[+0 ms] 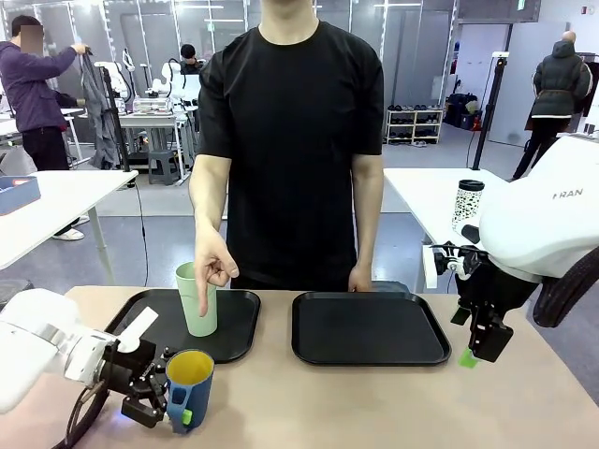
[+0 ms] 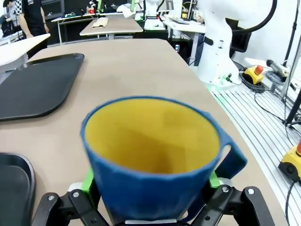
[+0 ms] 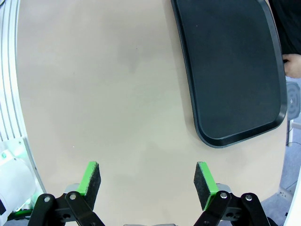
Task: Sort and store the cups by type.
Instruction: Pick up the Handle plastic cup and place it into the empty Flat Tray.
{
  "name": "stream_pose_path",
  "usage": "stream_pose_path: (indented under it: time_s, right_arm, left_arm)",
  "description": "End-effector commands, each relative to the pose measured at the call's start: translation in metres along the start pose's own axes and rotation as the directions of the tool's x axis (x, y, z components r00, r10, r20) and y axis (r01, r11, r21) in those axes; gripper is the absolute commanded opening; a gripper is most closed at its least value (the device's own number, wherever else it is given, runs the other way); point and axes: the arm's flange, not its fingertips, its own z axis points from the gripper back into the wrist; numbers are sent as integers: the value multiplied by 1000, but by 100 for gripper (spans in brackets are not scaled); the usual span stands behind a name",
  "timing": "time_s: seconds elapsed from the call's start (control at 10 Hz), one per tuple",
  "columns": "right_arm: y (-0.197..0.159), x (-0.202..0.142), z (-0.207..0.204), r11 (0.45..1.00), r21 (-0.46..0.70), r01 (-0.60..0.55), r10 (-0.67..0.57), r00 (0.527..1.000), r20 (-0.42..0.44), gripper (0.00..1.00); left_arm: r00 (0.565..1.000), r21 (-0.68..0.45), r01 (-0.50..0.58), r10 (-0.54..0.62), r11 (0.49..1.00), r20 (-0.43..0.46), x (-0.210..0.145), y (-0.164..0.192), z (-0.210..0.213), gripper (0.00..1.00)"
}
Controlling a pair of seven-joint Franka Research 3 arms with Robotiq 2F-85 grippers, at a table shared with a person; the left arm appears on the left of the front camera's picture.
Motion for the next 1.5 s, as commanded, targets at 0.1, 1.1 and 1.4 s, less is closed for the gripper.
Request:
stream_pose_path:
  time_s: [0.1, 1.1, 1.4]
  right_arm:
    - [3, 0, 0, 1000, -11, 13, -13, 1000, -11, 100]
    - [3, 0, 0, 1000, -11, 13, -13, 1000, -11, 100]
    - [3, 0, 0, 1000, -11, 13, -13, 1000, -11, 100]
  left_arm:
    - [998, -11, 54, -54, 998, 38, -19, 1, -7, 88]
    - [981, 34, 67, -72, 997, 177, 25, -15, 5, 30]
    - [981, 51, 75, -83, 996, 178, 33, -18, 13, 30]
